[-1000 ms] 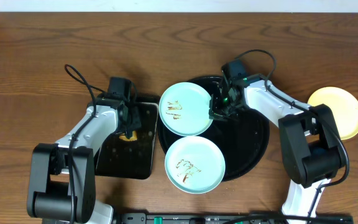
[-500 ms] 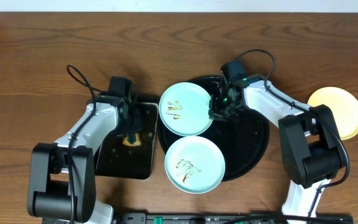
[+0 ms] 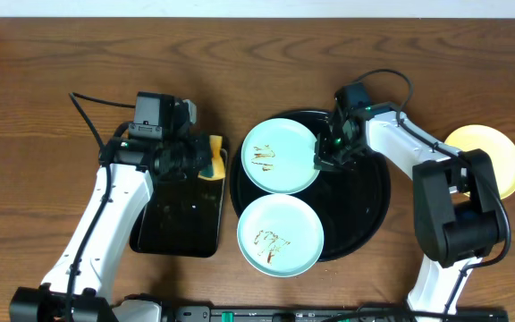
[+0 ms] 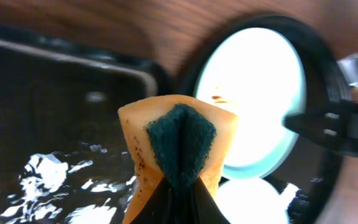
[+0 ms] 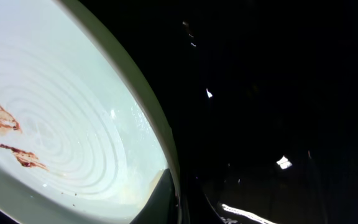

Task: Clean dirty plates on tray and stack at the side
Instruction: 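Carry the sponge with the left gripper to the upper blue plate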

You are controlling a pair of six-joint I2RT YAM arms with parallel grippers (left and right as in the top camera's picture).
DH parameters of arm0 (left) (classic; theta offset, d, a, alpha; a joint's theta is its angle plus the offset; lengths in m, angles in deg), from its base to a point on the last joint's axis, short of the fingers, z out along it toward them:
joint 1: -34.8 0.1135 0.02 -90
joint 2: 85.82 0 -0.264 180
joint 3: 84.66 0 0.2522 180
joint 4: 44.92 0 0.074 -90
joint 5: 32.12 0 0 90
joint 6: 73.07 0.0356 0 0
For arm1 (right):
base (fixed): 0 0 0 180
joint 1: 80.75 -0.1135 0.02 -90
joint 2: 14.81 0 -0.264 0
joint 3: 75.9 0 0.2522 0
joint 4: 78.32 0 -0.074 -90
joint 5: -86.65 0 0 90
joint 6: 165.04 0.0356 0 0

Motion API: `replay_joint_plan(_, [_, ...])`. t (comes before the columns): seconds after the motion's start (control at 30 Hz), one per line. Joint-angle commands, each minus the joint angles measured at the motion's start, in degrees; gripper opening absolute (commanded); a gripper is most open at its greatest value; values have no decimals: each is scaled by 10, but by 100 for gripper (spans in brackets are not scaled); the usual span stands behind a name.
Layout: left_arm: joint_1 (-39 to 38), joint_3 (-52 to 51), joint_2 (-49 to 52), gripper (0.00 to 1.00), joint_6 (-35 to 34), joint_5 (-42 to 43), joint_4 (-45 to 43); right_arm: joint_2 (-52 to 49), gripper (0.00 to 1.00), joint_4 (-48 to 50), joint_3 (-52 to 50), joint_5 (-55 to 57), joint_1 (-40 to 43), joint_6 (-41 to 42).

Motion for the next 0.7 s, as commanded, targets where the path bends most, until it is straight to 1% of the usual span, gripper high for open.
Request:
replay_joint_plan(0.0, [-9,8,12,8,10,111,-23,-30,1,-14,-23,151,18,-19])
replay_joint_plan(0.17, [-59,8,45,7,-3,134,-72,-30,1,-18,-23,150,18,-24])
replay_joint_plan(0.27, [-98,8,83,7,-5,179,-125,-30,1,-21,-23,150,18,-24])
replay_joint_plan(0.33, [-127,8,117,7,-23,199,-170,-30,1,-25,-23,150,18,-24])
replay_joint_plan(0.43, [-161,8,166,7,-54,201,-225,-30,1,-33,-23,150,16,-23])
replay_joint_plan(0.57, [-179,8,220,7,-84,236,-287,-30,1,-42,-23,151,20,-26])
replay_joint_plan(0.67, [-179,8,243,7,-94,248,-311,-30,1,-45,-23,151,20,-28])
